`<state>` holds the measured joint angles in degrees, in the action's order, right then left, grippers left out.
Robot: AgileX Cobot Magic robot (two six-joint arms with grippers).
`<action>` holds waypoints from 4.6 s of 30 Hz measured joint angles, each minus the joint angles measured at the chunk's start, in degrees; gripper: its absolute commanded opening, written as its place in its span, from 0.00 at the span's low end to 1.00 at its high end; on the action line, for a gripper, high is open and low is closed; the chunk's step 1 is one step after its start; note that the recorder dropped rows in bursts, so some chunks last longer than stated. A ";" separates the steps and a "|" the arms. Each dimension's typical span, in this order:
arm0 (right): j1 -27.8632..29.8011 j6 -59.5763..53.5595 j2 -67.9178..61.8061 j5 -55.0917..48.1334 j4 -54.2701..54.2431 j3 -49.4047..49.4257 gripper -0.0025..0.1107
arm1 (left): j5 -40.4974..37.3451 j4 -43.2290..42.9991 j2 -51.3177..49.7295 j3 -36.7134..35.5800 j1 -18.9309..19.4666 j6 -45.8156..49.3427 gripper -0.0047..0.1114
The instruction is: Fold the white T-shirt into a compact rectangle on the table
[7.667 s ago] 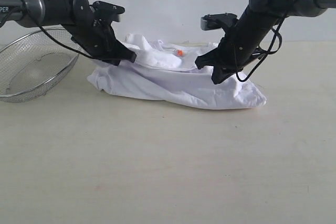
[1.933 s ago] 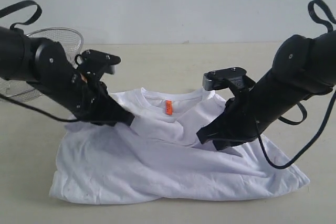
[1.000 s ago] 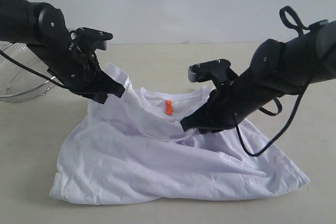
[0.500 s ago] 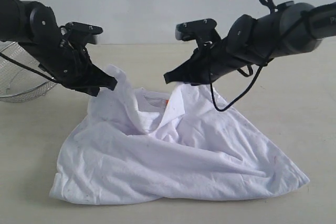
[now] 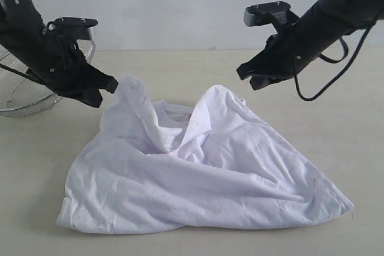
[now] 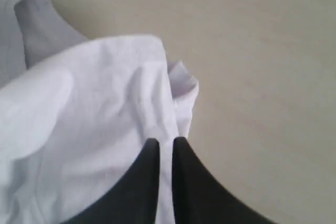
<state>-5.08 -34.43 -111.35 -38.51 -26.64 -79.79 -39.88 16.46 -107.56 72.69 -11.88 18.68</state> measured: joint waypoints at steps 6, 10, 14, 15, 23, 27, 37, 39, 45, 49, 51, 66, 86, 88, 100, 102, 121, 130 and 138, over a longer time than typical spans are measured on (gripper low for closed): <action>1.34 -2.45 0.79 -9.37 1.39 -0.04 0.44 | 0.35 13.18 -0.02 -6.73 0.00 8.72 0.08; 1.34 -2.59 -0.03 -9.32 1.39 -0.04 0.44 | 3.81 14.94 -0.02 -10.77 0.00 9.86 0.08; 1.34 -2.46 -2.73 -8.03 1.27 -0.04 0.44 | 6.42 15.25 -0.13 -11.72 0.00 9.95 0.08; 1.34 -2.34 -3.51 -7.52 1.19 -0.04 0.44 | 7.59 15.50 -0.13 -11.71 0.00 9.95 0.08; 1.34 -4.83 -8.25 -4.63 -4.59 -0.04 0.44 | 13.74 17.01 -0.13 -11.71 0.00 10.41 0.08; 1.34 -6.23 -9.70 -3.28 -6.93 -0.04 0.40 | 15.64 17.01 -0.13 -11.71 0.00 10.51 0.08; 0.01 -7.03 -10.68 -1.31 -7.16 -0.04 0.02 | 16.95 17.01 -2.24 -9.37 0.00 11.14 0.08; 0.01 -7.03 -10.68 -0.70 -6.60 -0.04 0.02 | 16.74 17.15 -3.31 -8.18 0.00 11.18 0.08; -0.08 -1.93 -10.05 0.58 -3.51 -0.04 0.02 | 15.19 17.15 -6.20 -5.59 0.00 11.40 0.08; -0.08 4.23 -6.72 0.69 2.55 -0.04 0.02 | 14.79 17.40 -6.70 -5.46 0.00 11.40 0.08; -0.08 8.04 -4.94 0.57 5.50 -0.04 0.02 | 14.85 17.40 -6.82 -5.21 0.00 11.40 0.08; -0.08 30.48 -3.78 0.29 24.78 0.43 0.04 | 14.85 18.05 -6.92 -5.08 0.00 11.65 0.08; -0.08 26.64 -3.78 4.66 25.64 0.43 0.48 | 13.47 25.42 -11.37 -2.82 -4.59 18.66 0.08; -0.08 26.64 -3.78 5.50 25.38 0.43 0.48 | 13.60 25.42 -11.94 -2.82 -4.59 18.55 0.08; -0.08 25.94 -7.75 8.05 20.88 0.43 0.30 | 13.60 25.75 -12.67 -2.72 -4.59 18.55 0.08; -0.08 24.80 -8.15 8.65 18.60 0.43 0.11 | 13.60 25.75 -12.67 -2.72 -4.59 18.55 0.08; -0.08 36.07 -6.61 8.82 29.12 0.43 0.02 | 13.83 25.75 -12.67 -2.72 -4.59 18.32 0.08; -0.08 55.72 -6.13 4.45 51.17 0.43 0.02 | 13.83 25.75 -12.67 -2.72 -4.59 17.84 0.08; 0.48 60.17 -6.13 3.49 57.80 0.43 0.02 | 14.04 25.75 -12.67 -2.72 -4.59 17.46 0.08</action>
<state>-4.60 25.74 -117.48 -35.03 31.16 -79.36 -25.84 42.21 -120.23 69.97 -16.47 36.14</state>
